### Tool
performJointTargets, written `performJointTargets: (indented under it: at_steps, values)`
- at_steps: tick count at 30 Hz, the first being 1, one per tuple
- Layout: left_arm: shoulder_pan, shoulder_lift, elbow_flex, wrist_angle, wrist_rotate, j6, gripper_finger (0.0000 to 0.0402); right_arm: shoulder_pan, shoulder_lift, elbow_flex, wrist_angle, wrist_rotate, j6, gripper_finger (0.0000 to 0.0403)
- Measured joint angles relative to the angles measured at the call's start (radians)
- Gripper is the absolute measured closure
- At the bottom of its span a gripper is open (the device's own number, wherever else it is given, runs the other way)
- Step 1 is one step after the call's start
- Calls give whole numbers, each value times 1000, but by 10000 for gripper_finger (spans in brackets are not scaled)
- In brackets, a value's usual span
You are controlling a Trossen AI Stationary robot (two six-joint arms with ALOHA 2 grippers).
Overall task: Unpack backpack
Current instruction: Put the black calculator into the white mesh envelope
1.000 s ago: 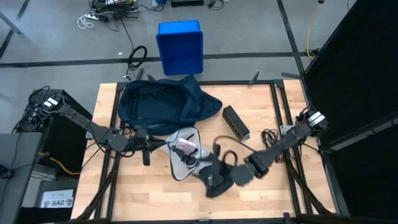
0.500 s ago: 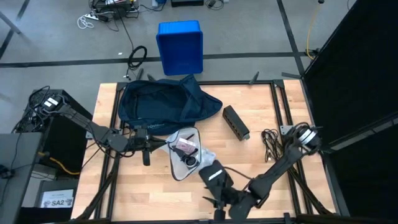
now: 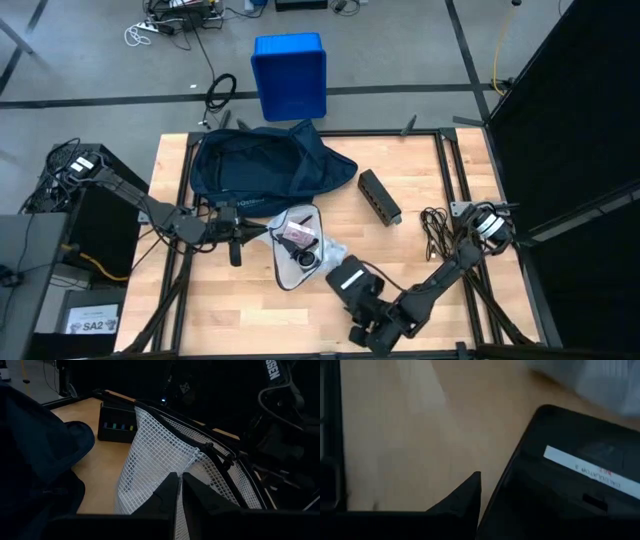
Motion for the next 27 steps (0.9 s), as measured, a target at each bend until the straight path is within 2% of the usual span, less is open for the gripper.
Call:
performJointTargets:
  at_steps: [6, 13, 15, 16, 19, 21, 24, 27]
  values:
    - [0, 0, 0, 0, 0, 0, 401, 75, -85, -5, -115, -49, 97, 326]
    - [0, 0, 0, 0, 0, 0, 401, 144, -194, -5, -101, 34, 73, 341]
    - [0, 0, 0, 0, 0, 0, 401, 152, -196, -4, -58, -11, 35, 341]
    - [0, 0, 0, 0, 0, 0, 401, 153, -195, -4, -39, -73, 17, 339]
    - [0, 0, 0, 0, 0, 0, 401, 143, -182, -8, 78, -306, 22, 331]
    - [0, 0, 0, 0, 0, 0, 401, 137, -168, -16, 235, -385, 38, 324]
    - [0, 0, 0, 1, 1, 0, 401, 139, -153, -38, 487, -363, -36, 314]
    - [0, 0, 0, 2, 1, 0, 401, 128, -128, -43, 598, -288, -83, 308]
